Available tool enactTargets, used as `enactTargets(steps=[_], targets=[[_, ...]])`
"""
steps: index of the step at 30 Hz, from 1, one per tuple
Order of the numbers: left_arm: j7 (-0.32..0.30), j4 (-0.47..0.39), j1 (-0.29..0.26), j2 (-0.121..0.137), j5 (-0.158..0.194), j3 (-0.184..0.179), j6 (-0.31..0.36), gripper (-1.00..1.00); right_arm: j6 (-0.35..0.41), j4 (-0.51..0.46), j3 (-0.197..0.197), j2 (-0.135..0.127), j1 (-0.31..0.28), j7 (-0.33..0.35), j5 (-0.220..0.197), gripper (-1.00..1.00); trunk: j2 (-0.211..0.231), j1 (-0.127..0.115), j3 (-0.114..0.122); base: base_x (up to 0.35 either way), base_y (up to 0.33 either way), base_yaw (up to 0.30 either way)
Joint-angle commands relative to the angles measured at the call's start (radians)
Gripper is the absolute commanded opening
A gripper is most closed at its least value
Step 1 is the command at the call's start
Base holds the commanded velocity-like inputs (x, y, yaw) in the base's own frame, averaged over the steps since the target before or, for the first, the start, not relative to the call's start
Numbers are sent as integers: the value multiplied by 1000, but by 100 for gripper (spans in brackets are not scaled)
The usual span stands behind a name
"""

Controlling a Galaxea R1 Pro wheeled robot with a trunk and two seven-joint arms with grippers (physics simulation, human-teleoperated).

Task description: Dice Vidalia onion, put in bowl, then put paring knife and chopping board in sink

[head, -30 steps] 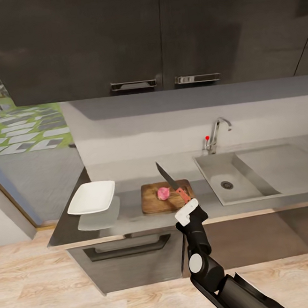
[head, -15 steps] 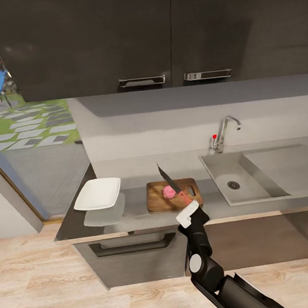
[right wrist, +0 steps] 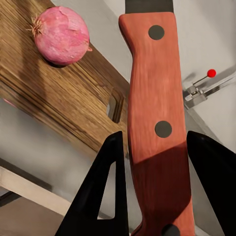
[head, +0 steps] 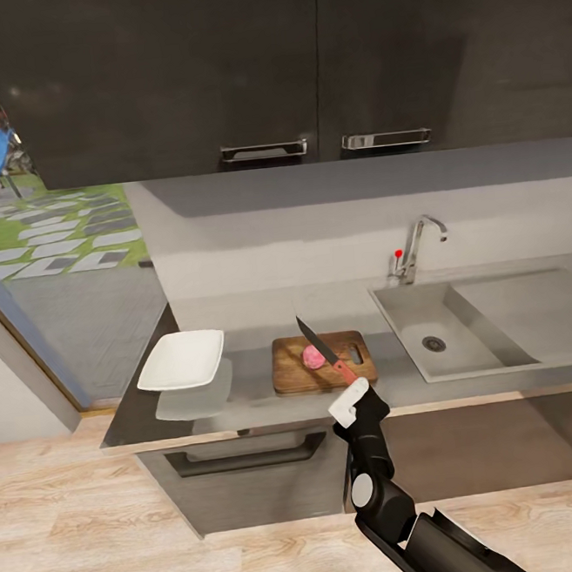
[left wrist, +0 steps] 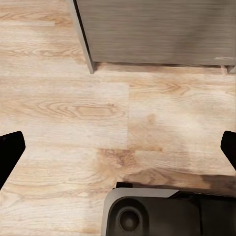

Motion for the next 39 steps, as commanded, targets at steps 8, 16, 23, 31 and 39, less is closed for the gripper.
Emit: enactTargets(steps=[8,16,23,31,39], targets=[[1,-1,0,0,6,-2,-1,100,4,-1,3,-1,-2,-4,1,-100,-2,1,-2,0,0,0],[-4,4,0,3,8,-2,-4,100,-1,0,-3,-25,-2,0,1,-100,-2,1,-3,0,0,0],[-5,3,0,6,8,-2,-5,100,2,-9,-2,-30,-2,-4,1,-100,-2,1,-12,0,0,0],[-4,6,0,8,8,-2,-4,100,5,-6,-2,-30,-2,-4,0,-100,-2,1,-24,0,0,0],[-4,6,0,9,8,-1,-3,100,6,-6,-3,-31,-2,-4,1,-100,-2,1,-37,0,0,0]])
